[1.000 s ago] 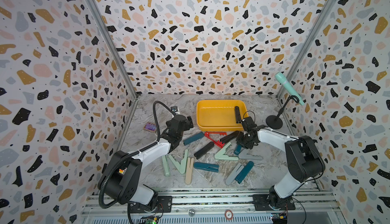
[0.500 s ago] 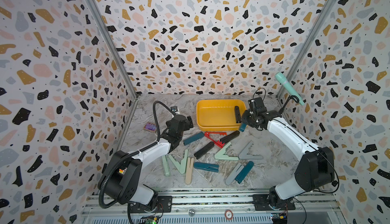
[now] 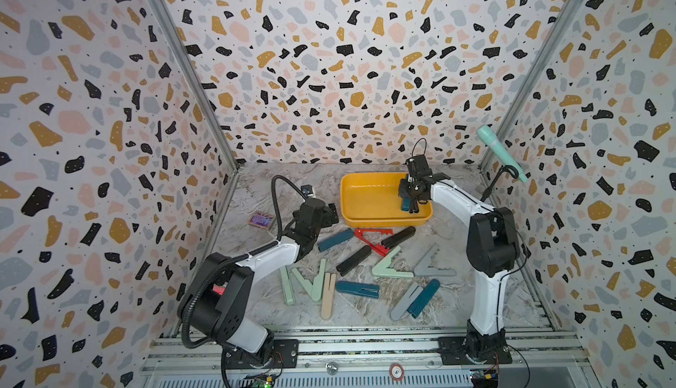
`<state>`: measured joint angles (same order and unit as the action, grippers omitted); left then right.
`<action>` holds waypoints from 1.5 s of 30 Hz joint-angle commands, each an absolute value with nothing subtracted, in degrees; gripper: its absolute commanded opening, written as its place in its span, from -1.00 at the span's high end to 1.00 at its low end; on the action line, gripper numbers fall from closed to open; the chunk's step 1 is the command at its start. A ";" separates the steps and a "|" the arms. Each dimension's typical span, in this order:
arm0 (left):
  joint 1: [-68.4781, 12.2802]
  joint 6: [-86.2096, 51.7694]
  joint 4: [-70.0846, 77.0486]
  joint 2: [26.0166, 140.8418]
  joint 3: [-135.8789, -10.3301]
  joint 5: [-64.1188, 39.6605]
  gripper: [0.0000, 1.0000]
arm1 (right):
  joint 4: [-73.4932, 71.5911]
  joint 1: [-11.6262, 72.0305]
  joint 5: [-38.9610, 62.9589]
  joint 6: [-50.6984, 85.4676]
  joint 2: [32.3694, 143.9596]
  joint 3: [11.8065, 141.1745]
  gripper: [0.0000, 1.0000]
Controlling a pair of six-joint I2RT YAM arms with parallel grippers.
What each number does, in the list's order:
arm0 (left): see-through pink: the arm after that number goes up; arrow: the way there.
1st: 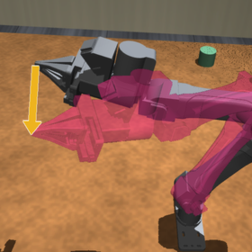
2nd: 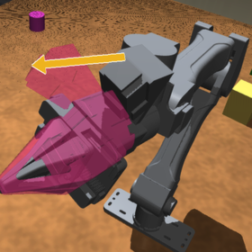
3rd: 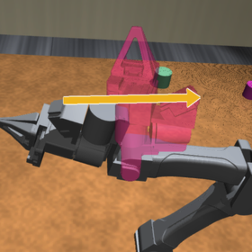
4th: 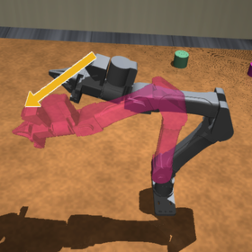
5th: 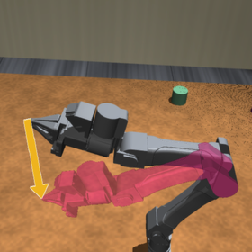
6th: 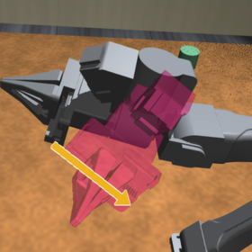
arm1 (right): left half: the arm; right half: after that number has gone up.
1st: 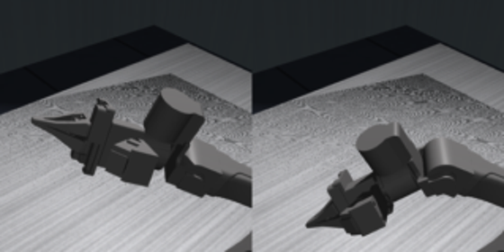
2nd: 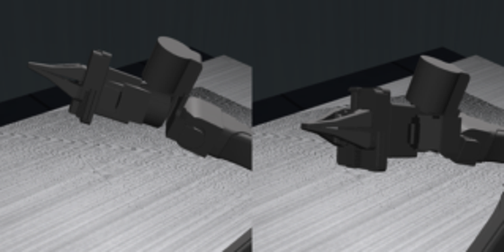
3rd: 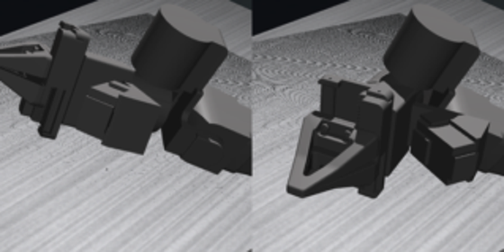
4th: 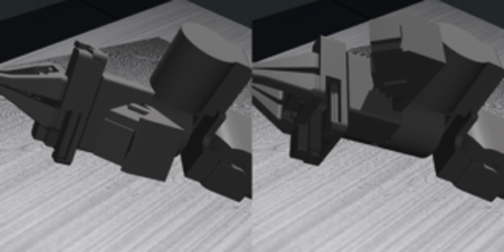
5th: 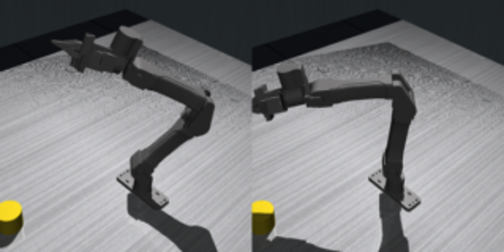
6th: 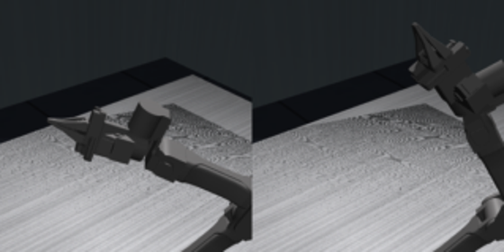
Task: Put the pruning pliers into the storage box
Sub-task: Place the pruning pliers in the storage box.
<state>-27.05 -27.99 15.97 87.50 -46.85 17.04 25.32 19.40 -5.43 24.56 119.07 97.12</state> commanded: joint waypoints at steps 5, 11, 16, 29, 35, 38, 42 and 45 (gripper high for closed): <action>-26.81 -28.50 16.64 88.55 -49.04 14.85 -0.99 | 27.45 18.71 -3.49 18.59 128.12 109.11 0.61; -26.83 -28.15 15.91 89.15 -49.21 15.35 -0.99 | 35.23 17.68 -6.97 17.31 135.70 118.90 0.61; -26.81 -27.91 15.67 89.73 -49.65 15.38 -0.99 | 37.45 16.32 -7.03 17.03 137.11 119.95 0.58; -26.81 -27.77 15.38 90.09 -50.10 15.28 -0.99 | 41.64 15.47 -10.32 13.89 138.91 120.71 0.47; -26.81 -28.00 15.21 89.78 -50.19 15.38 -0.99 | 41.65 15.47 -7.96 13.80 139.39 122.31 0.18; -26.81 -27.88 15.03 89.50 -50.17 15.70 -0.99 | 41.84 15.47 -8.02 13.93 139.48 122.70 0.10; -26.81 -27.93 14.86 89.05 -50.23 15.90 -0.99 | 41.92 15.45 -7.50 14.15 139.42 122.78 0.06; -26.81 -27.86 14.77 88.81 -50.19 15.86 -0.99 | 41.68 15.46 -6.97 14.33 138.81 122.87 0.06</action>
<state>-27.05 -28.14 14.44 90.02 -48.71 15.49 39.53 15.70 -7.11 14.46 139.94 120.77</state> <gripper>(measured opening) 0.995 0.471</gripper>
